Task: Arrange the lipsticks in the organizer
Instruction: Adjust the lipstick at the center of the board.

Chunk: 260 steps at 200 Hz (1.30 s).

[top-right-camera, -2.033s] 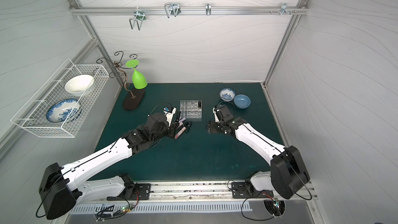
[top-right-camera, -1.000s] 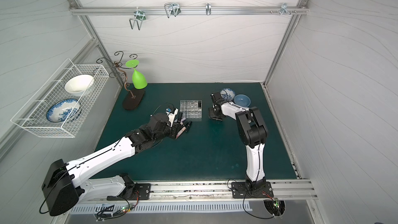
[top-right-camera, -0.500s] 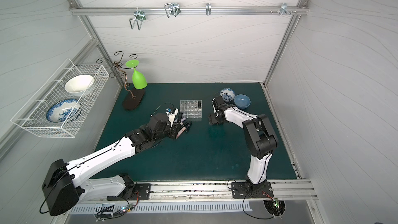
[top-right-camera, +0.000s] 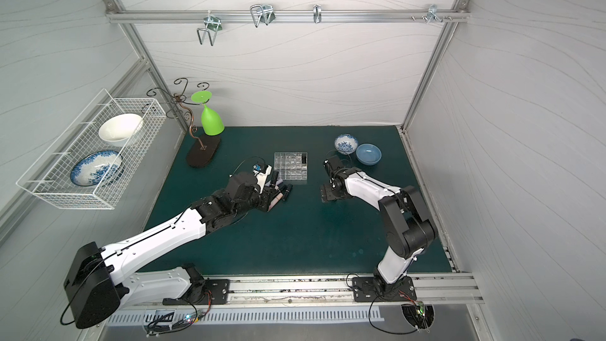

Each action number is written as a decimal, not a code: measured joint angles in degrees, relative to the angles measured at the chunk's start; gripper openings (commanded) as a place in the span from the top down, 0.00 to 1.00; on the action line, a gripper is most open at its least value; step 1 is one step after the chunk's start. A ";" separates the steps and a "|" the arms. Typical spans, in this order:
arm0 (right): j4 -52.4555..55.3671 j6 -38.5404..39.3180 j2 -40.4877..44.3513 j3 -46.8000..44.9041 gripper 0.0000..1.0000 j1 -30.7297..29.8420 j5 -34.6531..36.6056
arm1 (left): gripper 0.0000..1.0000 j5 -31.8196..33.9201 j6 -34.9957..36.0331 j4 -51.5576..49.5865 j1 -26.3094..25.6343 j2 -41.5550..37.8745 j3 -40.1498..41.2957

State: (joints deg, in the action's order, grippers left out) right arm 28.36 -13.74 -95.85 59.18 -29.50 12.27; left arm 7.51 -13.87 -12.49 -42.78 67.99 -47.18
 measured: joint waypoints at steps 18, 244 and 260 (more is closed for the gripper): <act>0.09 -0.28 -0.76 0.09 0.01 -0.02 -0.52 | 0.94 -0.04 0.00 -0.02 0.00 0.00 0.00; 0.37 -3.52 -18.60 21.03 0.73 -9.79 -11.80 | 0.94 -0.02 0.07 -0.02 0.00 -0.13 0.00; -0.33 -4.57 -19.56 21.22 0.54 -9.79 -12.66 | 0.94 -0.02 0.07 -0.02 0.00 -0.13 0.00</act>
State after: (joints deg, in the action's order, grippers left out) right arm 28.03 -18.31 -115.42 80.40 -39.29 -0.38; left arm 7.49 -13.80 -12.51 -42.78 67.85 -47.18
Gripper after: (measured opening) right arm 0.345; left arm 0.246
